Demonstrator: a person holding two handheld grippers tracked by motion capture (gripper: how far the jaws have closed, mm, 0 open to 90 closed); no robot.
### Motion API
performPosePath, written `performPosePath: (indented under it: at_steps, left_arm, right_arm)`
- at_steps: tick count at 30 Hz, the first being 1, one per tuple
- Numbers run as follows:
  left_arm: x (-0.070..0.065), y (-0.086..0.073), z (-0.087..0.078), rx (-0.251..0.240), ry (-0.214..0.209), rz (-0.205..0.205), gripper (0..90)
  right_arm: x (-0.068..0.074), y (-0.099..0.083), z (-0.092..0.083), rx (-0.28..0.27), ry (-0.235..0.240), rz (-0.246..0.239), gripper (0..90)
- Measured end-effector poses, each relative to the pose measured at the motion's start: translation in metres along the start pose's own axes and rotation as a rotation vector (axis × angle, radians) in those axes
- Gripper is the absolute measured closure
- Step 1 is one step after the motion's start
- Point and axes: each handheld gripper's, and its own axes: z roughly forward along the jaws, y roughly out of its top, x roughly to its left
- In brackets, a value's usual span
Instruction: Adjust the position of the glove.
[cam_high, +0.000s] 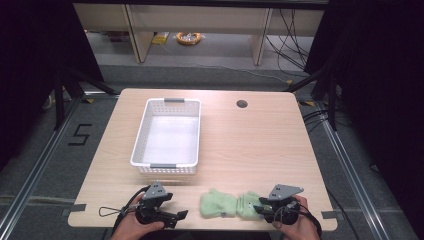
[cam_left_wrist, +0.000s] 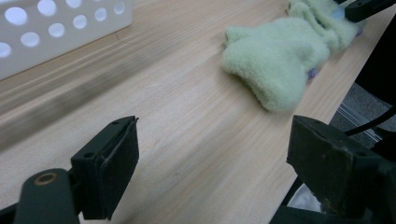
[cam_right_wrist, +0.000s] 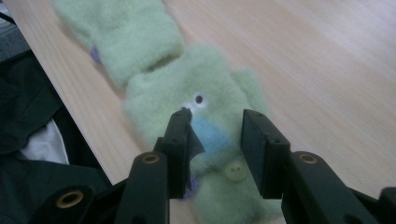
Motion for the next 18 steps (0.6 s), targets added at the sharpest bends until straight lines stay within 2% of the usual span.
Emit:
performPosePath:
  at_steps: [2, 4, 5, 7, 8, 10, 11, 12, 13, 15, 16, 17, 18]
  left_arm:
    - [0.0, 0.0, 0.0, 0.0, 0.0, 0.001, 16.3]
    - [0.001, 0.0, -0.001, 0.014, -0.003, 0.022, 16.3]
    - [-0.001, 0.0, 0.0, 0.006, -0.003, 0.015, 16.3]
    - [-0.001, 0.0, 0.001, -0.001, -0.002, 0.013, 16.3]
    - [-0.002, 0.0, 0.001, 0.004, 0.001, -0.002, 16.3]
    - [-0.002, 0.0, 0.001, 0.001, -0.002, 0.01, 16.3]
    - [-0.002, 0.0, 0.001, 0.001, -0.002, 0.01, 16.3]
    - [-0.002, 0.0, 0.001, 0.002, -0.003, 0.011, 16.3]
    - [-0.001, 0.0, 0.0, 0.015, 0.006, 0.024, 16.3]
    - [-0.002, -0.001, 0.001, 0.004, -0.001, -0.005, 16.3]
    - [-0.002, 0.0, 0.001, 0.007, 0.005, 0.008, 16.3]
    - [-0.002, 0.0, 0.001, 0.007, 0.005, 0.008, 16.3]
    - [-0.001, 0.0, 0.0, 0.016, 0.006, 0.028, 16.3]
  right_arm:
    - [-0.001, -0.001, 0.003, 0.001, -0.004, -0.011, 63.7]
    - [-0.001, -0.001, 0.007, 0.023, 0.005, -0.036, 64.1]
    - [0.0, -0.002, 0.009, 0.009, -0.001, -0.024, 64.5]
    - [-0.001, -0.002, 0.01, 0.008, -0.004, -0.035, 65.6]
    - [-0.001, -0.003, 0.01, 0.009, 0.0, -0.035, 66.8]
    - [-0.003, -0.005, 0.011, -0.002, 0.024, -0.031, 72.9]
    - [-0.003, -0.005, 0.011, -0.002, 0.024, -0.031, 72.9]
    - [-0.002, -0.005, 0.01, 0.01, 0.018, -0.003, 77.4]
    - [-0.002, -0.005, 0.01, 0.003, 0.017, -0.014, 79.6]
    - [-0.002, -0.005, 0.01, 0.001, 0.019, -0.012, 81.1]
    - [-0.002, -0.004, 0.008, 0.02, 0.026, 0.001, 83.2]
    - [-0.002, -0.005, 0.01, 0.001, 0.021, 0.005, 83.9]
    - [-0.002, -0.005, 0.01, 0.001, 0.021, 0.005, 83.9]
